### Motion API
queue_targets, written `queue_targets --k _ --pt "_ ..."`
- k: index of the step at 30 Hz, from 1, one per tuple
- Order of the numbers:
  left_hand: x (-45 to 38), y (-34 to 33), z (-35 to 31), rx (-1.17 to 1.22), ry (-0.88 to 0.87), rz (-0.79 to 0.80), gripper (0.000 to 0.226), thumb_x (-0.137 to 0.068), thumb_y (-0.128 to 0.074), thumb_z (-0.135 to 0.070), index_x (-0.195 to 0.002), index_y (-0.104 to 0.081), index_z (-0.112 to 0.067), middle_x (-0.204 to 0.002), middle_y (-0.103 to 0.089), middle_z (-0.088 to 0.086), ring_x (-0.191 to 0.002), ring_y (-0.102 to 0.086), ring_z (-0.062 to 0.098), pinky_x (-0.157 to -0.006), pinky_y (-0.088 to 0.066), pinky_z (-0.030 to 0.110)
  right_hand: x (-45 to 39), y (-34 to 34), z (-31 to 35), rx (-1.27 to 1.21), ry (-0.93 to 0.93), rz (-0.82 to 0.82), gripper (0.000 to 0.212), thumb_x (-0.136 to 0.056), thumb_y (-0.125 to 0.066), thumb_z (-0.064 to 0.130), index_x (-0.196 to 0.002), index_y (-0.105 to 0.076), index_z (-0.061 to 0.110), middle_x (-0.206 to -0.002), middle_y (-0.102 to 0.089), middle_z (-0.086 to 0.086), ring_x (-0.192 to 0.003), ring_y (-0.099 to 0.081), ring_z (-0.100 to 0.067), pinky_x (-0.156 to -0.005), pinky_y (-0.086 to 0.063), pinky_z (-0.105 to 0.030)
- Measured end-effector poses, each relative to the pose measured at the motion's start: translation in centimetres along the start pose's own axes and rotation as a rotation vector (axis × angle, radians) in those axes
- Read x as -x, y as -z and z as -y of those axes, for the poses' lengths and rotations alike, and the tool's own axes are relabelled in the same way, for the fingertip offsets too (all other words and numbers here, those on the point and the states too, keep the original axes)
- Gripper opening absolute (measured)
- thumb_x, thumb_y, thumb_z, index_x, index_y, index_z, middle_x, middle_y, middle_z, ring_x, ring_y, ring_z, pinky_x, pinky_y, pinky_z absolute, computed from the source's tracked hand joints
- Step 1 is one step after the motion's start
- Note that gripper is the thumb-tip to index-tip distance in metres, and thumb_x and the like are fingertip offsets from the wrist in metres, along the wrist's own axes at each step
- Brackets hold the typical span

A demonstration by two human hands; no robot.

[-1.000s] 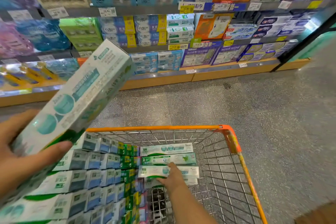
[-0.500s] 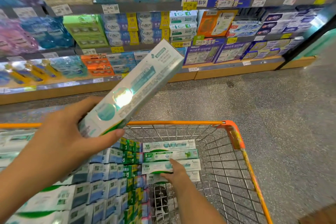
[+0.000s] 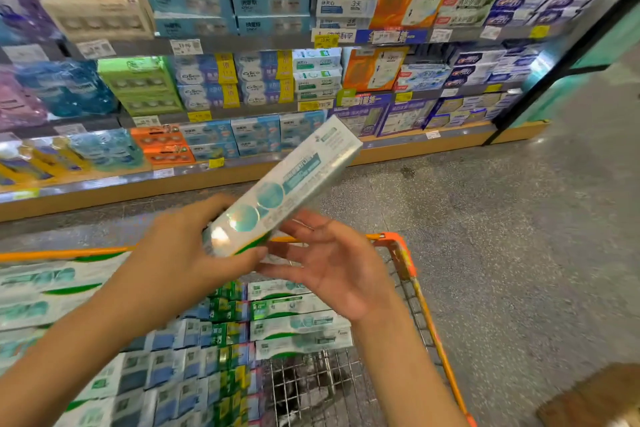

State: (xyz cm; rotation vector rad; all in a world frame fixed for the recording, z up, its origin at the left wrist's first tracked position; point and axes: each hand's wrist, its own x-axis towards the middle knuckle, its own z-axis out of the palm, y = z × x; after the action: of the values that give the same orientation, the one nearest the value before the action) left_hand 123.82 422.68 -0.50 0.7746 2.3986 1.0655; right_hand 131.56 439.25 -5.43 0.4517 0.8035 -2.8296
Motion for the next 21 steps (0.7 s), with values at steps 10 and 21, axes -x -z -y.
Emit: queue_targets --k 10,21 --pt "-2.1 -3.7 2.0 -0.215 -0.064 0.265 0.095 -0.037 -0.016 -0.104 -0.116 -0.033 -0.055 -0.107 -0.047 -0.030 -0.095 -0.050 -0.006 -0.076 -0.040 0.015 3.4 5.9 -3.9 0.163 0.003 -0.646 0.036 -0.078 -0.071 0.013 -0.109 -0.056 0.003 -0.082 -0.073 -0.009 -0.070 -0.070 -0.021 -0.063 -0.060 -0.037" --pt "-4.7 -3.4 4.3 -0.037 -0.025 0.183 0.036 -0.068 -0.044 -0.062 -0.104 -0.044 -0.056 -0.104 -0.058 -0.024 -0.092 -0.056 -0.003 -0.073 -0.042 0.017 1.9 19.8 -14.4 -0.077 -0.310 -0.968 0.032 -0.083 -0.068 0.003 -0.112 -0.056 -0.004 -0.101 -0.066 -0.024 -0.097 -0.065 -0.039 -0.056 -0.058 -0.042"
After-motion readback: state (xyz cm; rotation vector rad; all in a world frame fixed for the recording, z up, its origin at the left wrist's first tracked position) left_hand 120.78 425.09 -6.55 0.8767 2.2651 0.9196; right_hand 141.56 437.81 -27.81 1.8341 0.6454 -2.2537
